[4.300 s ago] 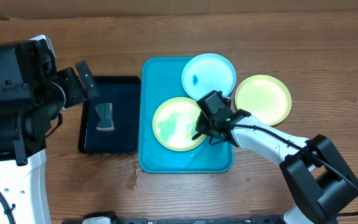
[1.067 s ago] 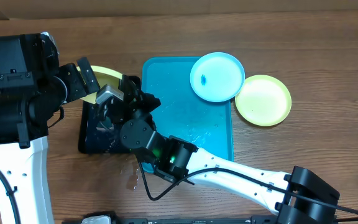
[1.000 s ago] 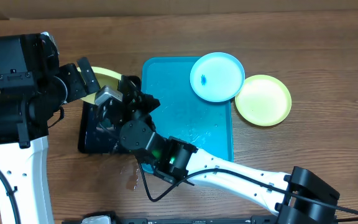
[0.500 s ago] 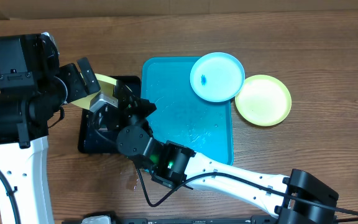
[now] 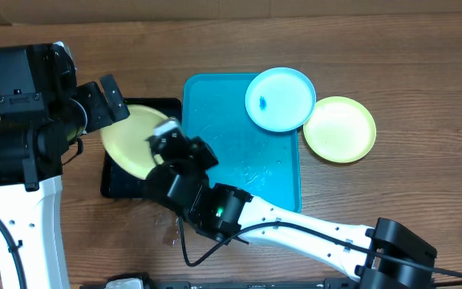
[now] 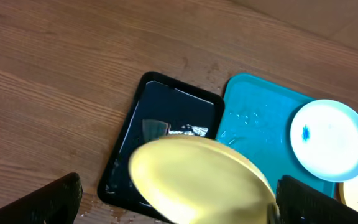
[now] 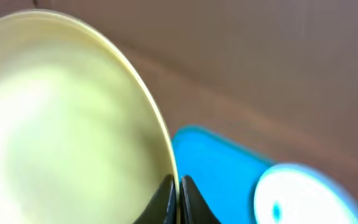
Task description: Clean dirty plates on tray and stack at the side
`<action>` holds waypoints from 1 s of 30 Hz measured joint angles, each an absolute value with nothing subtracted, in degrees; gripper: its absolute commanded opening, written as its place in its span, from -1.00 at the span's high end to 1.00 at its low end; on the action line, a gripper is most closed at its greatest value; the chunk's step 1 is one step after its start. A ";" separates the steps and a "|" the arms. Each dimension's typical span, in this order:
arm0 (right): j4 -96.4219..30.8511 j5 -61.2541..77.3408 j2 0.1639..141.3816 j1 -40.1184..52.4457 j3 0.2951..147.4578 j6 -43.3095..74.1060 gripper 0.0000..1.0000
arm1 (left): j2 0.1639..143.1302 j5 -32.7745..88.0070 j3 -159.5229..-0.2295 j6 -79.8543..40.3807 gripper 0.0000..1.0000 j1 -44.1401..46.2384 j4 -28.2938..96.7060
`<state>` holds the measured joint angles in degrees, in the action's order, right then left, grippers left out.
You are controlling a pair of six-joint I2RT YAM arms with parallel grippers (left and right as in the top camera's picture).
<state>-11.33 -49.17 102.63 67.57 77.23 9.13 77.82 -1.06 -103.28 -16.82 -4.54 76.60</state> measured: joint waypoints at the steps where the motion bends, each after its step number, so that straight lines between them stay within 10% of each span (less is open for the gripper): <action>1: -14.17 -48.53 102.72 67.48 77.10 13.41 0.92 | 77.82 -1.06 -103.28 -16.82 -0.99 -4.54 76.58; 9: -17.52 -45.87 102.74 65.60 76.69 32.08 0.92 | 77.82 -1.06 -103.28 -16.82 -0.99 -4.54 76.58; 30: -23.97 -40.58 102.72 65.28 76.69 36.07 0.92 | 77.82 -1.06 -103.28 -16.82 -1.00 -4.54 76.58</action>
<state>-23.97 -40.58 102.72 65.28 76.69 36.07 77.82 -1.06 -103.28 -16.82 -4.54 76.58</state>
